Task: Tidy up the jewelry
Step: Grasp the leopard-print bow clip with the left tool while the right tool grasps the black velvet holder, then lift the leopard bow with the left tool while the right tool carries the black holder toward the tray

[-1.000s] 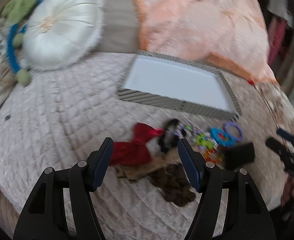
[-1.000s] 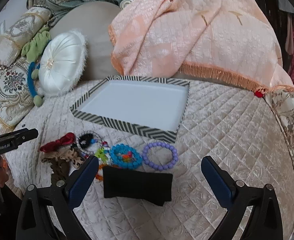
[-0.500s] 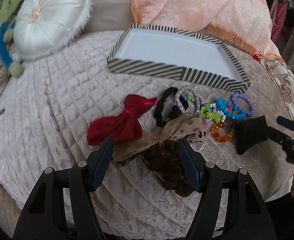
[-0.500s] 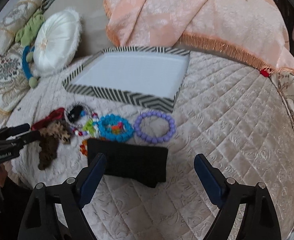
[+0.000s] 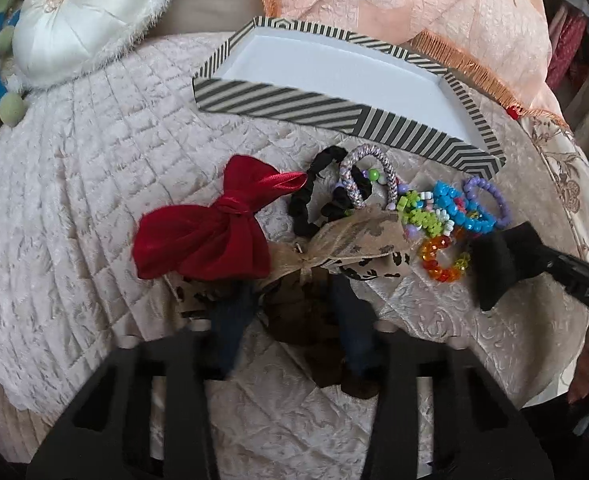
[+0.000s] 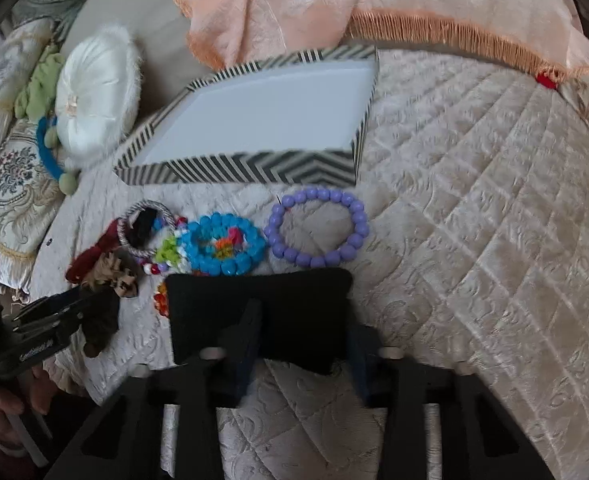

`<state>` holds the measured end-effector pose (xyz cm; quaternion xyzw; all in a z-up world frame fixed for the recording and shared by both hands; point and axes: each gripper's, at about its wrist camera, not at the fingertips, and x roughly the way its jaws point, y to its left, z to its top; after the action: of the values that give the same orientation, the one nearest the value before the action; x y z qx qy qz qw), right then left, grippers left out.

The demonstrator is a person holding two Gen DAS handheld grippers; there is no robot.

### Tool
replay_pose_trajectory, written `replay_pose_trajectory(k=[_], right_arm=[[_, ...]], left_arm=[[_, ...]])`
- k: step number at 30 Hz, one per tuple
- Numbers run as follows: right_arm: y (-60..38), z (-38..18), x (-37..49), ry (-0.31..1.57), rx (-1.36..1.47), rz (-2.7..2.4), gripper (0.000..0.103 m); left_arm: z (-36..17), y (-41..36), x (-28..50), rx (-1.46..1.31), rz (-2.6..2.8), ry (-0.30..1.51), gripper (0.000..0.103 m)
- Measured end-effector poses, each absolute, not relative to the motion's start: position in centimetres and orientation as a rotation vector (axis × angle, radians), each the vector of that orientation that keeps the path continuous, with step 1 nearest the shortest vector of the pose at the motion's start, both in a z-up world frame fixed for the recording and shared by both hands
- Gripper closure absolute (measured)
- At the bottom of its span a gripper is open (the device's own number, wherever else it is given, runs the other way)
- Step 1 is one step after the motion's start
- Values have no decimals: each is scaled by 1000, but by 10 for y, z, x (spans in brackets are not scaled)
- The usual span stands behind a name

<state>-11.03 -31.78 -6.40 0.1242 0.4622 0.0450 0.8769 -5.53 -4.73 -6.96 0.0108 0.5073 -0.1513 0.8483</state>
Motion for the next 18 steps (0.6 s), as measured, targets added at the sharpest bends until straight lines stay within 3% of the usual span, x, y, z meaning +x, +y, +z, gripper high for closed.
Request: replay_pose_trajectory(k=[2,3,14,16,17,18], right_arm=[[-319,-54,-116,930,268,116,88],[-320,-49,-119,914,271,121,89],[-337,-13,-143,773,347,152,90],[-336,-13,-146,775,346,160,90],[-335,-13,-147,778,344,162,90],[-334,-14,-147,782,341,164,90]], left_arm=[[-65,-45,-56,4,-343,1071,81],[-62,-44,-57,-8,-352,1072,94],[-26,-36,-79,-75,-412,999,97],[-35,-35,-78,-85,-405,1036,96],[-43,-36,-78,-88,-405,1068,90],[-48,-37,-77,-82,-398,1082,72]])
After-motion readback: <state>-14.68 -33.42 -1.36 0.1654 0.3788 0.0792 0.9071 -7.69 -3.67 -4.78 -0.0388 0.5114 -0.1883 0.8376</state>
